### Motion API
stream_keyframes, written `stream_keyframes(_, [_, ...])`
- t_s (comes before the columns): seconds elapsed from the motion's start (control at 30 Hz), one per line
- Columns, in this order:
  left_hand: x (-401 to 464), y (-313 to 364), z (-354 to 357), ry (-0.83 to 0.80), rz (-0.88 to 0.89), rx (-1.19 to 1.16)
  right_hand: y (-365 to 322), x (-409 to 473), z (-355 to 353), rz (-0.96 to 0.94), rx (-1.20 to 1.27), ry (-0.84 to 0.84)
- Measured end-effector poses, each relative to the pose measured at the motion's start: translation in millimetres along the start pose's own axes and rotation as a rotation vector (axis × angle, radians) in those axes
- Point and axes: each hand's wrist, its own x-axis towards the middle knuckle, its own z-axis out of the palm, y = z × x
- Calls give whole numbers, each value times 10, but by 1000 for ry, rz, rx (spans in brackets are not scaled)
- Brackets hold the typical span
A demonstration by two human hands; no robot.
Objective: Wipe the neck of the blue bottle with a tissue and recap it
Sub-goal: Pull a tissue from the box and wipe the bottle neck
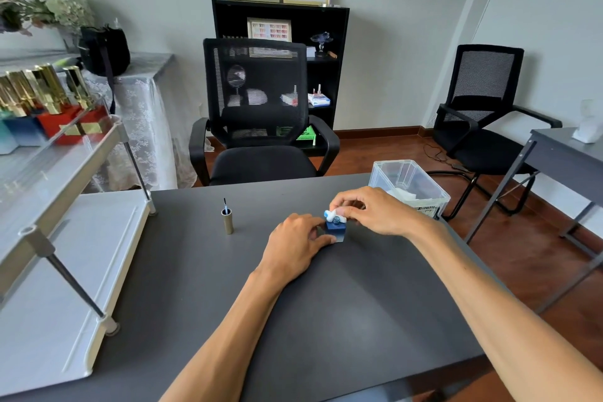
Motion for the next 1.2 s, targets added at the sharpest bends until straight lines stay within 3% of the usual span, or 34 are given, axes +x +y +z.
stream_keyframes(0.17, [-7, -18, 5, 2, -5, 18, 17, 14, -69, 2, -32, -43])
stream_keyframes(0.43, [-7, -1, 17, 5, 2, 63, 66, -289, 180, 49, 37, 249])
stream_keyframes(0.57, [-9, 17, 16, 9, 0, 69, 25, -402, 247, 32, 31, 288])
stream_keyframes(0.87, [-3, -135, -53, 41, 0, 90, 286, -362, 371, 186, 430, 420])
stream_keyframes(1.2, [-43, -274, -188, 84, -69, 50, 266, 124, 545, 175, 202, 467])
